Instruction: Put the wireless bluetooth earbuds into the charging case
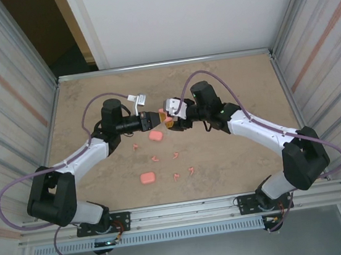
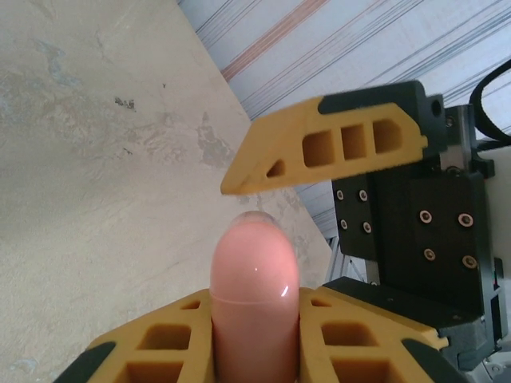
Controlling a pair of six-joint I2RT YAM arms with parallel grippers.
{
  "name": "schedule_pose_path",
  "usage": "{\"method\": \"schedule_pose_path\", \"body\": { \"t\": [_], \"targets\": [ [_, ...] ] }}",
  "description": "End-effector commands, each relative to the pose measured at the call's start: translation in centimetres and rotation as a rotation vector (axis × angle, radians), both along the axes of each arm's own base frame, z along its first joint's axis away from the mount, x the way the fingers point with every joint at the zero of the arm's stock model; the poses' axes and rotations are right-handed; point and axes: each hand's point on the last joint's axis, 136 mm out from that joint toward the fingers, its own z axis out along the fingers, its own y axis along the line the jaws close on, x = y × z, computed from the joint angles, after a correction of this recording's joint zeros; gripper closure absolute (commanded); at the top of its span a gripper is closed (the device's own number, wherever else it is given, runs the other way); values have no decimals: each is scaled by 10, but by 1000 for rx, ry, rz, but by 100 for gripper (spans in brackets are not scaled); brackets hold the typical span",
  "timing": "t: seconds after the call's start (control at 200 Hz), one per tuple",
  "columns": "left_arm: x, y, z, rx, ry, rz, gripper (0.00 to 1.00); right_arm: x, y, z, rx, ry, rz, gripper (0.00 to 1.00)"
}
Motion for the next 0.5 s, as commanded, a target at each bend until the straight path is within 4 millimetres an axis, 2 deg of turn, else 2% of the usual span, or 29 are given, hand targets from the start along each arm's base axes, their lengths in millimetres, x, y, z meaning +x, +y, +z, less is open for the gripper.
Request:
{"method": "schedule_pose_path", "body": {
  "t": [0.0,0.175,0.491],
  "targets": [
    [-1,1,25,-15,-108,6,99,0,-4,31,84,12,-16,28],
    [3,12,35,4,-202,71,100,-3,-19,47,209,93,-39,16],
    [8,37,58,-24,-490,211,100,-5,-47,63,444,242,-122,11]
  ]
}}
